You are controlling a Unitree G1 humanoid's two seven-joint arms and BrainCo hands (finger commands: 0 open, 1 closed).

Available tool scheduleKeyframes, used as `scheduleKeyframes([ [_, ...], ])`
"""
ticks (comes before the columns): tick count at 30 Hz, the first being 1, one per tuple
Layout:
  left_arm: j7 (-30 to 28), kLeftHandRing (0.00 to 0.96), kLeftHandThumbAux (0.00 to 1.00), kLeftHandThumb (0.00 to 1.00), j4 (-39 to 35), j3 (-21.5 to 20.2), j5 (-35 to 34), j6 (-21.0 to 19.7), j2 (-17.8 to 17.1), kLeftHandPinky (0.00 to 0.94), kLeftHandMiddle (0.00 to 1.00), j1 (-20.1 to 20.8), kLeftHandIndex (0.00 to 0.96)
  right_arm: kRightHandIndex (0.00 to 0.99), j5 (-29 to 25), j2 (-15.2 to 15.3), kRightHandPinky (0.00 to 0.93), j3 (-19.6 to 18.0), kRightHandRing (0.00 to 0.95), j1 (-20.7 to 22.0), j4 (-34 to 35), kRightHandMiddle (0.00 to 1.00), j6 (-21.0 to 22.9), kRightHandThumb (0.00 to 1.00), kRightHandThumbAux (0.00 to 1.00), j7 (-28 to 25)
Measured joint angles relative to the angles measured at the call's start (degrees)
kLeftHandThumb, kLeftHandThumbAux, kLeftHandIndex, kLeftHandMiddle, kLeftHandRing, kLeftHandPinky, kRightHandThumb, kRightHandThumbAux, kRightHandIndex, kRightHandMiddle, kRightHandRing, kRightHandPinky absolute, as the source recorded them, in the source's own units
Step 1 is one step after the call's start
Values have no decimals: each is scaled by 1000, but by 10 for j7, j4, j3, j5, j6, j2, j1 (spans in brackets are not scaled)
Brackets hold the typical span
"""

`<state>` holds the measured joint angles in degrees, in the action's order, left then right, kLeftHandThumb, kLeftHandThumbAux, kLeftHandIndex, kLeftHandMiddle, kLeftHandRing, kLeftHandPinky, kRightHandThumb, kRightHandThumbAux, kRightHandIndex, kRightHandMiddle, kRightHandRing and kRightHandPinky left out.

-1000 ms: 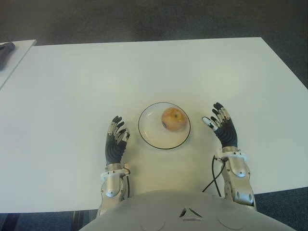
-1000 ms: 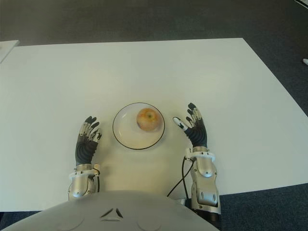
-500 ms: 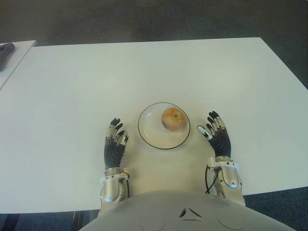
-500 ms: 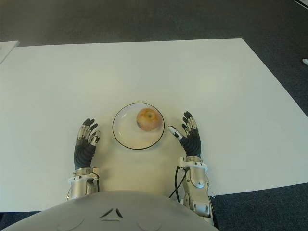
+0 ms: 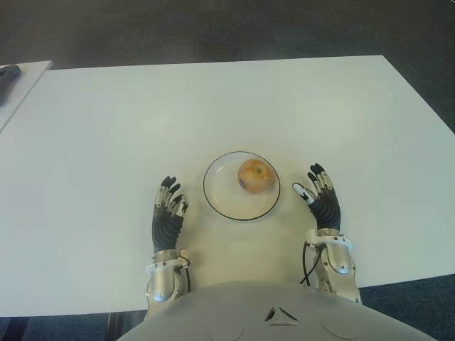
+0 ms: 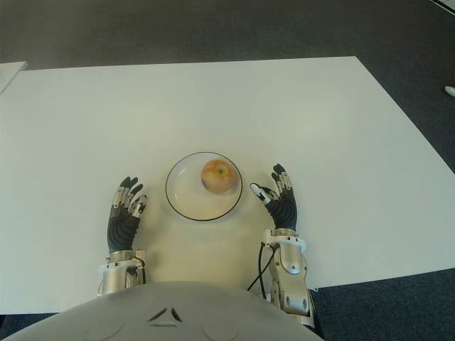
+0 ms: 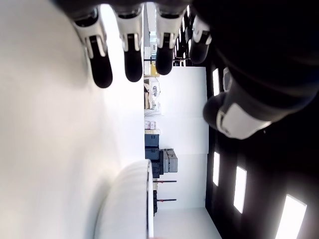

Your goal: Put the apples into the plate.

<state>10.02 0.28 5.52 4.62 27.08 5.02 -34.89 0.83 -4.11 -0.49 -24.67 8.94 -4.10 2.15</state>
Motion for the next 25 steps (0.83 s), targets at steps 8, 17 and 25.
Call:
scheduleKeyframes([
  [8, -1, 171, 626, 143, -19, 5, 1, -20, -2, 217, 139, -9, 95, 56, -1, 7, 80, 2, 72, 2, -13, 106, -18, 162, 654, -1],
  [17, -1, 176, 641, 106, -26, 13, 16, -26, -6, 214, 154, -21, 102, 76, -6, 8, 97, 1, 89, 7, -34, 126, -46, 182, 649, -5],
  [25, -1, 157, 660, 100, -33, 15, 18, -27, -9, 183, 142, -21, 86, 89, -7, 9, 121, -1, 104, 10, -50, 139, -71, 190, 656, -6],
])
